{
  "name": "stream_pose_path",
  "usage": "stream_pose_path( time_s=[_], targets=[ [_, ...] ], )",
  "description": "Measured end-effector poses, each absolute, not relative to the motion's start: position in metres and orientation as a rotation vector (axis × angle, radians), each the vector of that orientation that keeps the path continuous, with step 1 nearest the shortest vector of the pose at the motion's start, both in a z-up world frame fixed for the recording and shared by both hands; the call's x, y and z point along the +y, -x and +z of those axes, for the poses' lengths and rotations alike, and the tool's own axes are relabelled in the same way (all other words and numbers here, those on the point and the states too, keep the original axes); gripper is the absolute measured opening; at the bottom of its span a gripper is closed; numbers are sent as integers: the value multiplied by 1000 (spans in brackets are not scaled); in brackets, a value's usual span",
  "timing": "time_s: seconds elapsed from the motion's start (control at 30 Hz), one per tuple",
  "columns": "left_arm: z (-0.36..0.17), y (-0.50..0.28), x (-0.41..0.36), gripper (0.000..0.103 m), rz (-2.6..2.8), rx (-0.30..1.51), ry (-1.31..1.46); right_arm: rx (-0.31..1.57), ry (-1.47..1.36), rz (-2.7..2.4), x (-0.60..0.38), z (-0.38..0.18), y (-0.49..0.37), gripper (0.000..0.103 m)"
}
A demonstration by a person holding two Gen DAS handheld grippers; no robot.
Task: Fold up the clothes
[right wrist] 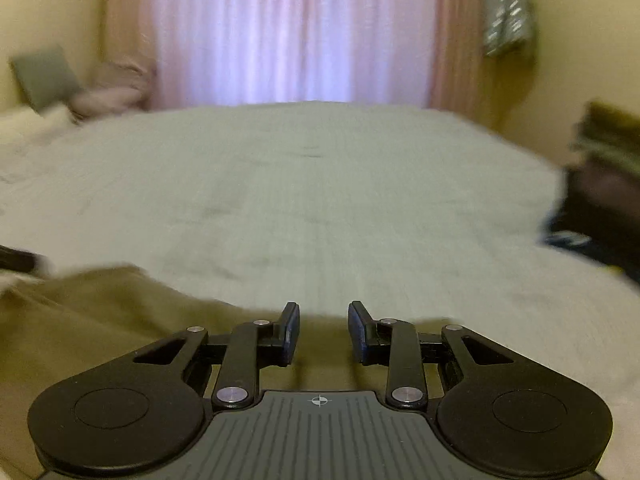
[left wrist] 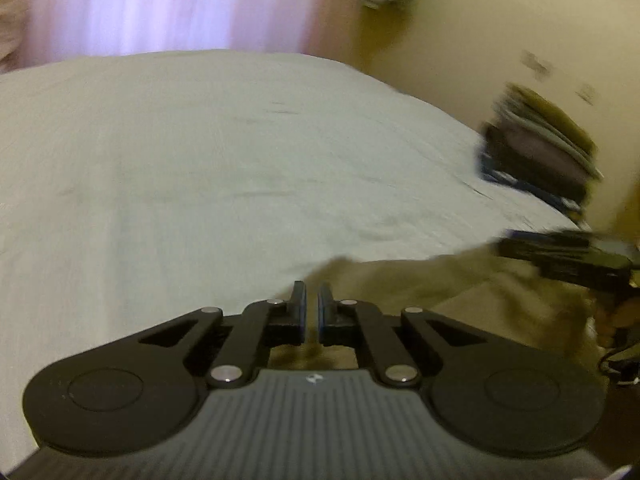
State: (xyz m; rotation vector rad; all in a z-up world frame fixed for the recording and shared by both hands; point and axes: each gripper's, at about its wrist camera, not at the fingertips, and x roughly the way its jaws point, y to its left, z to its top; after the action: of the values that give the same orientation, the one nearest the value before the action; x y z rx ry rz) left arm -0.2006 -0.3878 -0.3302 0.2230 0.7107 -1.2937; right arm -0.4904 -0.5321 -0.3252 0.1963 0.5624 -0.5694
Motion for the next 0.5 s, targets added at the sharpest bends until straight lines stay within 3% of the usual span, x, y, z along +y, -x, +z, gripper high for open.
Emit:
stream_pose_path(
  time_s=[0.27, 0.5],
  targets=[
    [-370, 194, -454, 3, -1272, 816, -266, 694, -184, -586, -557, -352, 461, 32],
    [-348, 160, -395, 2, -1071, 839, -171, 591, -282, -696, -581, -341, 512, 32]
  ],
)
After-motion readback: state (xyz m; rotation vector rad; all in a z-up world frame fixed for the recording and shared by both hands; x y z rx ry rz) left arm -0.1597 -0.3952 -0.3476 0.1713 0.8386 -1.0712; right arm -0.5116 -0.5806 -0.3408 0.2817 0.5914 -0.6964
